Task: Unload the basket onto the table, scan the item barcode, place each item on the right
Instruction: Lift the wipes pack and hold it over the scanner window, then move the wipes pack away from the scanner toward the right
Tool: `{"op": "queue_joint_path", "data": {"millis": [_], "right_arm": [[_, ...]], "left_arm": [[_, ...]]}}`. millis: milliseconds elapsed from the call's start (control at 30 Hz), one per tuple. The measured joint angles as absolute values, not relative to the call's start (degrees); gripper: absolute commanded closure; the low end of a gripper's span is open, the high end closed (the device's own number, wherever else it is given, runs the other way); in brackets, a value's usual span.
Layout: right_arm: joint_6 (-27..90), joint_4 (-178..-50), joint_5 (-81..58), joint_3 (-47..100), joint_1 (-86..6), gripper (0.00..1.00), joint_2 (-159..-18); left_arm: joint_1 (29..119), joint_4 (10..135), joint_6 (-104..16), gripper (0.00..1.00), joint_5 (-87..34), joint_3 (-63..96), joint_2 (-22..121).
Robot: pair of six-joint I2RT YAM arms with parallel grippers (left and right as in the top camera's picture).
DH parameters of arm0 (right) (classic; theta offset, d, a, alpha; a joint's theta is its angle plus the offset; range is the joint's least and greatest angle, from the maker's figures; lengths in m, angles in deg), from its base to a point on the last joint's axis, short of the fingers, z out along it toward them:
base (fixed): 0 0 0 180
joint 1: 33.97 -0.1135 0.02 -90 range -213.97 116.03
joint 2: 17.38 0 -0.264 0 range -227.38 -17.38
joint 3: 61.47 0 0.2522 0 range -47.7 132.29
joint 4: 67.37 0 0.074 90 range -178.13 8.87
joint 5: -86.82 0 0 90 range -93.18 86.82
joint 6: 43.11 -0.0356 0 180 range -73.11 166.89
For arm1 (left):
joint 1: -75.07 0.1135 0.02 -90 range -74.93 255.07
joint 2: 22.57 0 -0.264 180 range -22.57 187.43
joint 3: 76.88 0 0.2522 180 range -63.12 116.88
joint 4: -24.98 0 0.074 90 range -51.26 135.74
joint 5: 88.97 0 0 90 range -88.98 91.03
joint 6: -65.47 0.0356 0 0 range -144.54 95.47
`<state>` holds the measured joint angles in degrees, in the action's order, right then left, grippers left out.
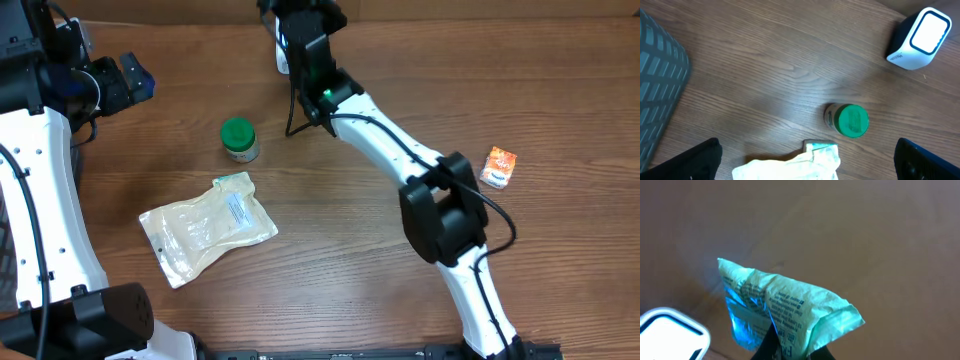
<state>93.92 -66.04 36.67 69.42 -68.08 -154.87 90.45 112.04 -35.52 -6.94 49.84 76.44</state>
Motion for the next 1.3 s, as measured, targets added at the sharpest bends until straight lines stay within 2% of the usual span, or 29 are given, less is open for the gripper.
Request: {"op": "queue_joint_path", "data": {"millis": [133, 300, 967, 1300], "right_arm": [[100.49, -63.33, 33.59, 69.42, -68.08, 0.96, -159.55], [102.29, -63.81, 32.96, 69.42, -67.90, 0.96, -161.16], [101.72, -66.24, 32.65, 69.42, -67.38, 0.96, -161.34], [91.49, -84.99, 32.19, 69.39, -67.38, 0.96, -154.96]], "left_arm": [[90.45, 112.04, -35.52, 0.00, -6.94, 49.84, 76.44], [90.45, 112.04, -35.52, 0.00, -6.94, 49.84, 76.44], [90.45, 112.06, -35.52, 0.00, -6.94, 49.84, 76.44], [90.45, 112.06, -35.52, 0.00, -6.96, 49.84, 76.44]]}}
